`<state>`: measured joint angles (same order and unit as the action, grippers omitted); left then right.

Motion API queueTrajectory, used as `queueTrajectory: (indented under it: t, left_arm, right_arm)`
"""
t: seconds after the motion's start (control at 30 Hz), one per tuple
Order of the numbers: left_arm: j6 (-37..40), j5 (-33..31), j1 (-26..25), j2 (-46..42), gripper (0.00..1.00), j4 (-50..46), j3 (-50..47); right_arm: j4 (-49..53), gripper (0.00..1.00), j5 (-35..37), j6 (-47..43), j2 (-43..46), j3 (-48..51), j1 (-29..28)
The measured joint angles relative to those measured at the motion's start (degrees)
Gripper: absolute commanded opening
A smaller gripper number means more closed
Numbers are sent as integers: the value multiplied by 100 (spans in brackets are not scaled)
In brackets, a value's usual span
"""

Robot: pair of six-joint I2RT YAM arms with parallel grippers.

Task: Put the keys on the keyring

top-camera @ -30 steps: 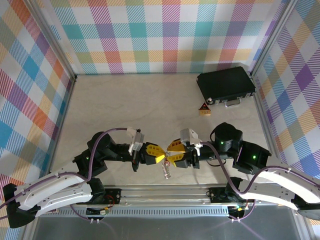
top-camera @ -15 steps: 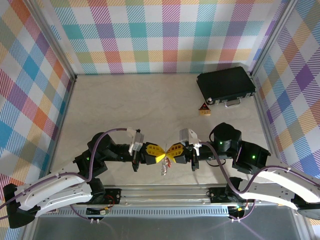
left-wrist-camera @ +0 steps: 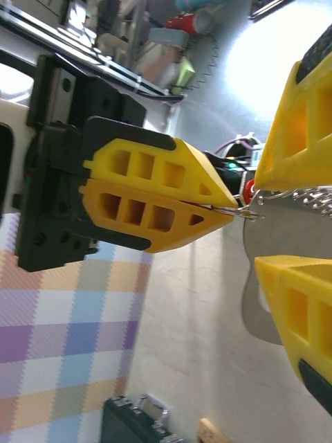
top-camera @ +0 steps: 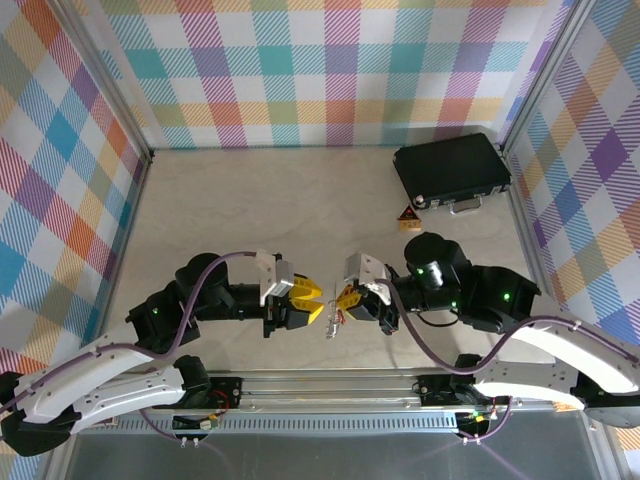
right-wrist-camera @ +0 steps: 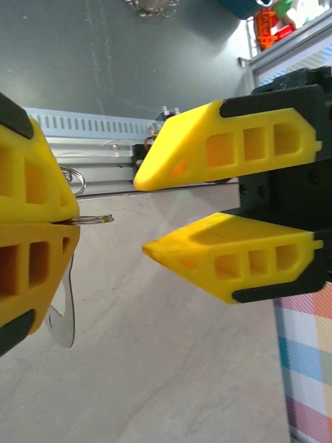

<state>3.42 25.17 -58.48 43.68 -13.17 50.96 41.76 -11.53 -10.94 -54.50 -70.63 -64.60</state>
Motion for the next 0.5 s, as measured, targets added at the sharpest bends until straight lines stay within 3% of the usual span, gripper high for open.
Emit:
queueTrajectory:
  t: [0.5]
  left_arm:
    - [247, 195, 0, 404, 21, -535, 70]
  right_arm:
    - [459, 0, -48, -216, -588, -343, -87]
